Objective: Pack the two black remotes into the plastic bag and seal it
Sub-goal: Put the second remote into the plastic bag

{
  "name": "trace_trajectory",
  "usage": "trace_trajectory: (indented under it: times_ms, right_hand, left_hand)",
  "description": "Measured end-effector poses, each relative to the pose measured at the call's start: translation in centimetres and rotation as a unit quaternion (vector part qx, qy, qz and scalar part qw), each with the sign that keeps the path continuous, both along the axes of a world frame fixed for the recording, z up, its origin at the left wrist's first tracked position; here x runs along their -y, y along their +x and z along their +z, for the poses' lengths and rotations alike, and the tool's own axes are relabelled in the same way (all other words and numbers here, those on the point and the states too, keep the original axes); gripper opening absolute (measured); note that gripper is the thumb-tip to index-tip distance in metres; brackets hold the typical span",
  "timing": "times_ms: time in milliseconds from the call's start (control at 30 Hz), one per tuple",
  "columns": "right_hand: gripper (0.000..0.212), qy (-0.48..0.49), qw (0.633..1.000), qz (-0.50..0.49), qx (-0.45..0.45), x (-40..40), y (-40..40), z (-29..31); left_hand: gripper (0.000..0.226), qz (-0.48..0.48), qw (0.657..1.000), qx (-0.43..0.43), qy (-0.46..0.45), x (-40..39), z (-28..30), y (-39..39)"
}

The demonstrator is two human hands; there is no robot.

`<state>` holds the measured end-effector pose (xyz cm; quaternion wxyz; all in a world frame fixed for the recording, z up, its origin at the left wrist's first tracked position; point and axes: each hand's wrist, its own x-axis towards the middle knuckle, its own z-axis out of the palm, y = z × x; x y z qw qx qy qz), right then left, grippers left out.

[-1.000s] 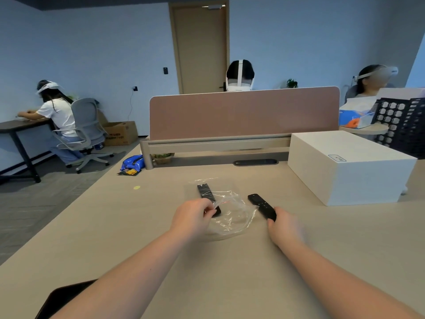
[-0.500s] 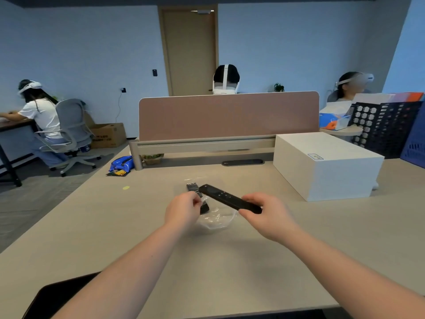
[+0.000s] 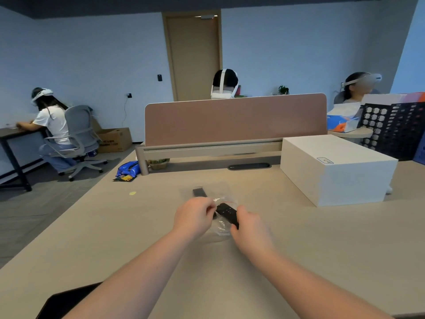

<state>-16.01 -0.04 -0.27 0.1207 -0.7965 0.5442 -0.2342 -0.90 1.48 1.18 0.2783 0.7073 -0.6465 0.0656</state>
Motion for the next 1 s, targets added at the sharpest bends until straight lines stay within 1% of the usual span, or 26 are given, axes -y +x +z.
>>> trace_trajectory:
  times_ms: [67,200,333,433,567,667,767,800,900,933,1000]
  right_hand:
    - [0.023,0.003,1.0,-0.002,-0.005,1.1,1.0,-0.8]
    - [0.026,0.0,1.0,-0.012,-0.009,3.0,2.2,-1.9]
    - [0.019,-0.004,1.0,-0.002,-0.028,4.2,3.2,-2.5]
    - [0.018,-0.003,0.999,0.008,-0.037,4.8,3.7,-3.0]
    - [0.019,0.034,0.998,0.02,-0.038,5.2,3.7,-3.4]
    - [0.016,0.065,0.997,0.031,-0.023,5.6,3.7,-3.6]
    - [0.016,0.08,0.994,0.065,-0.027,6.4,4.0,-3.6]
    - [0.017,0.089,0.993,0.076,-0.027,6.5,4.1,-3.4]
    - [0.038,0.119,0.987,0.104,-0.036,7.2,4.1,-3.2]
    - [0.041,0.125,0.985,0.11,-0.043,7.3,4.0,-3.2]
    - [0.037,0.112,0.986,0.11,-0.049,7.6,3.9,-3.3]
  left_hand:
    - [0.012,-0.001,1.0,0.004,-0.006,0.2,-0.1,0.4]
    - [0.012,-0.021,1.0,0.017,-0.006,0.5,-0.2,0.7]
    - [0.012,-0.029,0.999,0.025,0.004,0.5,-0.4,1.2]
    - [0.012,-0.03,0.999,0.023,0.003,0.5,-0.7,1.5]
    - [0.012,-0.03,0.999,0.019,0.004,0.5,-0.7,1.7]
    - [0.012,-0.03,0.999,0.014,0.005,0.7,-0.7,1.9]
    - [0.013,-0.032,0.999,0.02,0.007,0.8,-0.8,1.8]
    - [0.013,-0.031,0.999,0.023,0.008,0.8,-0.8,1.8]
    - [0.013,-0.032,0.999,0.026,0.007,0.8,-0.8,2.1]
    - [0.013,-0.032,0.999,0.026,0.005,0.8,-0.8,2.2]
    - [0.013,-0.027,0.999,0.024,0.0,0.8,-0.9,2.5]
